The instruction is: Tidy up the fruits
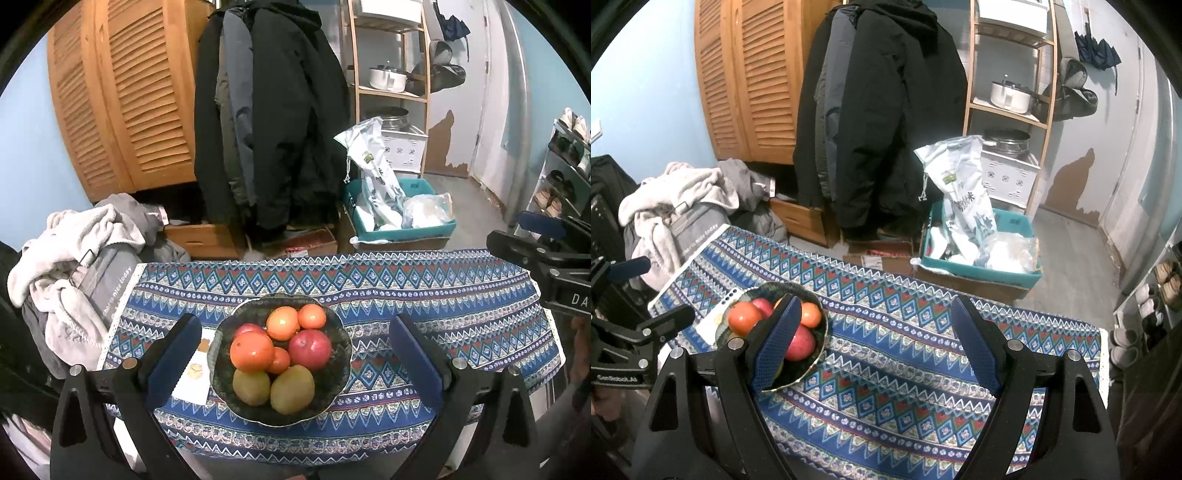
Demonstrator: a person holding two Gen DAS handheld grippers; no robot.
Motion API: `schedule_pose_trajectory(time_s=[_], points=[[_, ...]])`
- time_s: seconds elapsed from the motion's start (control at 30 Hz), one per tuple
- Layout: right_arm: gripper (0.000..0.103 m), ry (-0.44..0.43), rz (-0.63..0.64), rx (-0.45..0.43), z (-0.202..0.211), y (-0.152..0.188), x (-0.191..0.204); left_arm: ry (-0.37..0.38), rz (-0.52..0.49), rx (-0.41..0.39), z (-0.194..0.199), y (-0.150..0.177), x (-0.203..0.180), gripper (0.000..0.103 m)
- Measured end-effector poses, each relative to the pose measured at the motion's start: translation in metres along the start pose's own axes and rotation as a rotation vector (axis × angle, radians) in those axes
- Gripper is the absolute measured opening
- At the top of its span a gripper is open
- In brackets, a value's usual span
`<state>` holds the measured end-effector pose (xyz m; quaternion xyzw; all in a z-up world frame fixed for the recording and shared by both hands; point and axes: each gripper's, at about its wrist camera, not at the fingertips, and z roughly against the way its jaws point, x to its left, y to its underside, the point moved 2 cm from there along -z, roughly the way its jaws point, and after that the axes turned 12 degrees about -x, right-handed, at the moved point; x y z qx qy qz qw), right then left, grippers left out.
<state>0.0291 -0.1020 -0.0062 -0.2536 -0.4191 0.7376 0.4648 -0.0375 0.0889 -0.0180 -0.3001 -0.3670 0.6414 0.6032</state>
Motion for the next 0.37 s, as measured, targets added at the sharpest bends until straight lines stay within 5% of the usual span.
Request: schedule_pose_trajectory(time_s=[0.37], points=[[0.082, 0.000, 0.001, 0.001, -0.0003, -0.0008, -0.0015, -0.002, 0.028, 0.003, -0.0012, 0.0007, 0.0022, 0.102]])
